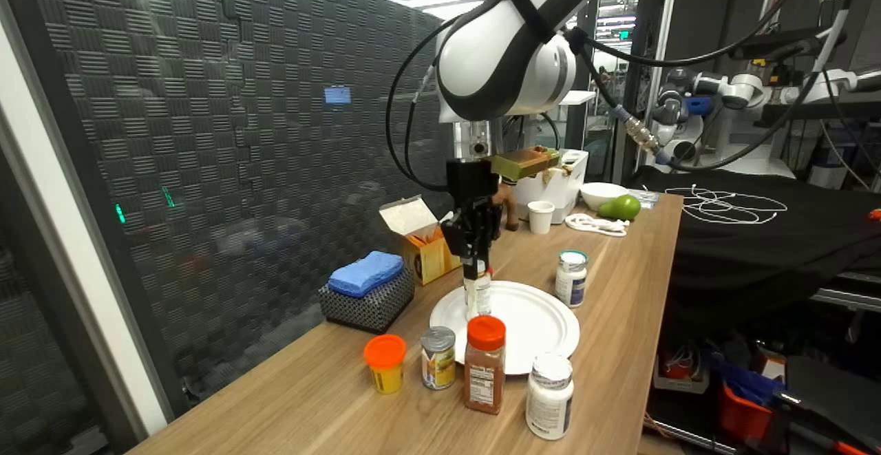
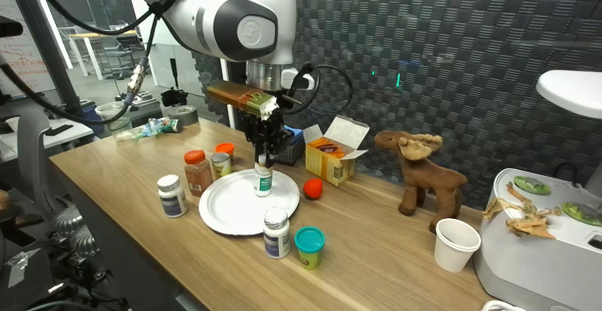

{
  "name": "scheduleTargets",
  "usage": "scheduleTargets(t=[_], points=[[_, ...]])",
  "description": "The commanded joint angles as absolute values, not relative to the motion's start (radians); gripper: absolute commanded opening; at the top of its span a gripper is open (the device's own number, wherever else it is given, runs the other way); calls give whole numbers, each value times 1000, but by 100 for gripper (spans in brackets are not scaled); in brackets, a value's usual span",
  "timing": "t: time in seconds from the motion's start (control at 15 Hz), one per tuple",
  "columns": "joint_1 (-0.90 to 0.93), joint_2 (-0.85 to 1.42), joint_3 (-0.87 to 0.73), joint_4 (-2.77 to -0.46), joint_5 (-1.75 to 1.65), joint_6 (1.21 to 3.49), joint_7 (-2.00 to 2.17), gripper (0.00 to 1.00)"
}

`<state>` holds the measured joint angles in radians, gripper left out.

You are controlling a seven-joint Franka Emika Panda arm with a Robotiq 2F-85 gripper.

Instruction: Put the bottles and the orange plushie surrounding the white plate on the white plate

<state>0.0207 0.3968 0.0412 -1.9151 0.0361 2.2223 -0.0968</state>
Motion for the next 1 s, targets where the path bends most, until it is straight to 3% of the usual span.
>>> scheduleTargets(t=[0.0, 0.33, 0.87, 0.93], points=[[8, 396, 55, -1900, 57, 2233, -134, 62], [3, 298, 45, -1957, 52, 2251, -127, 99], [-44, 68, -13, -2087, 67, 2273, -70, 100], [-31, 154, -8, -2043, 51, 2291, -65, 100]])
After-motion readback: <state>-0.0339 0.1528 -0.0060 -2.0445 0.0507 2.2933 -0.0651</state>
